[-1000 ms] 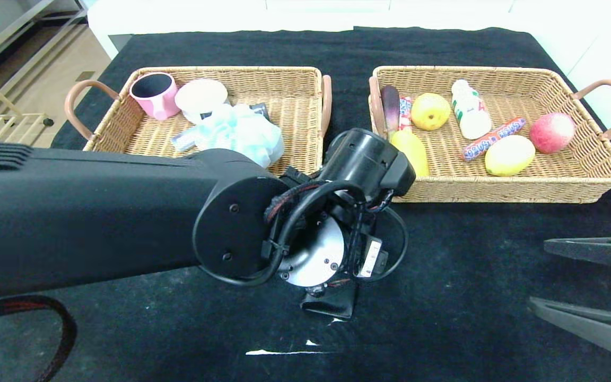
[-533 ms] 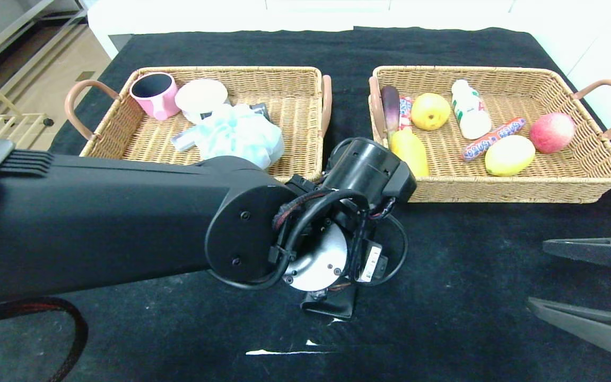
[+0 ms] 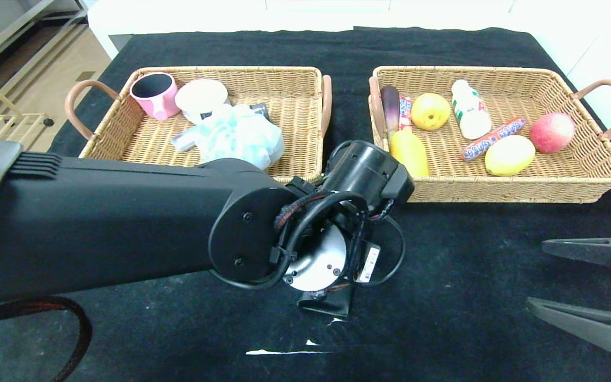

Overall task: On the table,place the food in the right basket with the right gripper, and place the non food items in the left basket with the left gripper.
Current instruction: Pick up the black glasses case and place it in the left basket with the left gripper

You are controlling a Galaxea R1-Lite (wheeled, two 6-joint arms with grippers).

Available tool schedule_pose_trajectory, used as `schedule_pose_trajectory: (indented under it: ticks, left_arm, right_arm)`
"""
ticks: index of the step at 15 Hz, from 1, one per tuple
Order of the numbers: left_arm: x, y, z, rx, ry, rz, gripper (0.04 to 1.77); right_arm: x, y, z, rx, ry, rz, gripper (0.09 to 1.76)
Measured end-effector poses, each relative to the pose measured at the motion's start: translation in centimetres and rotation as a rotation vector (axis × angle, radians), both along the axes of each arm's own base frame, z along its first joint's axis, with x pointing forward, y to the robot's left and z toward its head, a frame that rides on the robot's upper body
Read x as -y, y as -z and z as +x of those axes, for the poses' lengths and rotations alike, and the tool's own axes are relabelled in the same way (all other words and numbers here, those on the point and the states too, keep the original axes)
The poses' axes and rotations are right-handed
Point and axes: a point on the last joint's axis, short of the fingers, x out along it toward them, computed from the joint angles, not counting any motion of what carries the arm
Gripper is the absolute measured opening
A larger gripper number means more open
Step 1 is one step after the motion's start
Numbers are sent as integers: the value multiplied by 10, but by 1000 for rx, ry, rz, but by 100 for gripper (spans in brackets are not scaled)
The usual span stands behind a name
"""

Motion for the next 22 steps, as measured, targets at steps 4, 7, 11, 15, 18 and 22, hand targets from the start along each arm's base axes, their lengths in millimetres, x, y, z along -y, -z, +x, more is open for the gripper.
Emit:
schedule_pose_trajectory:
  ticks: [4,7,11,15,18,22]
  left_arm:
    - [-1,5,0,-6,-3,10,79]
    - [-1,7,0,-12,-9,10,78]
    - [-1,8,0,-17,-9,12,78]
    - [-1,12,-1,-26,-16,12,78]
    - [0,13,-1,-29,-16,15,78]
    - [0,7,-2,-15,-19,7,77]
  right_arm:
    - [0,0,0,-2,0,0,171]
    - [0,0,1,-1,0,1,171]
    - [0,0,0,-2,1,0,171]
    - [0,0,0,-2,1,-1,171]
    - [0,0,0,-1,0,-1,171]
    - [0,1,0,-3,-2,-1,171]
